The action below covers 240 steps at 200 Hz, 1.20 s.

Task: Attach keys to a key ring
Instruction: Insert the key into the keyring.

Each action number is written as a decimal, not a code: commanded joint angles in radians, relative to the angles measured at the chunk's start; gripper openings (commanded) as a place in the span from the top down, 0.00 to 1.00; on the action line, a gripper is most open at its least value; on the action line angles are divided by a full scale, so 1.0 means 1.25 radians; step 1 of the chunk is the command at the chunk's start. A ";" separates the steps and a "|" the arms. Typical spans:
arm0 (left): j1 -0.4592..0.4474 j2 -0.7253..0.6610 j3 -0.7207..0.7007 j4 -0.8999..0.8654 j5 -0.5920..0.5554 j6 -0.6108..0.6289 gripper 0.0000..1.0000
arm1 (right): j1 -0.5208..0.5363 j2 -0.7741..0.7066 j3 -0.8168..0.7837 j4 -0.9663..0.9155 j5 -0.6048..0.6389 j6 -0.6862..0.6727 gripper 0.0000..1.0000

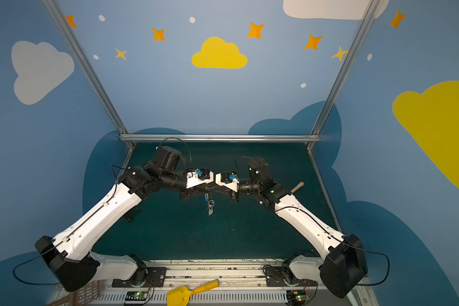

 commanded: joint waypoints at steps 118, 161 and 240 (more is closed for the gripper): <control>0.082 -0.130 -0.239 0.358 0.150 -0.231 0.92 | -0.003 0.017 -0.001 0.179 -0.046 0.130 1.00; 0.076 -0.110 -0.227 0.326 0.168 -0.225 0.77 | -0.006 0.002 -0.014 0.190 -0.010 0.160 1.00; 0.071 -0.142 -0.228 0.357 0.132 -0.209 0.80 | -0.011 0.005 -0.027 0.215 -0.018 0.173 1.00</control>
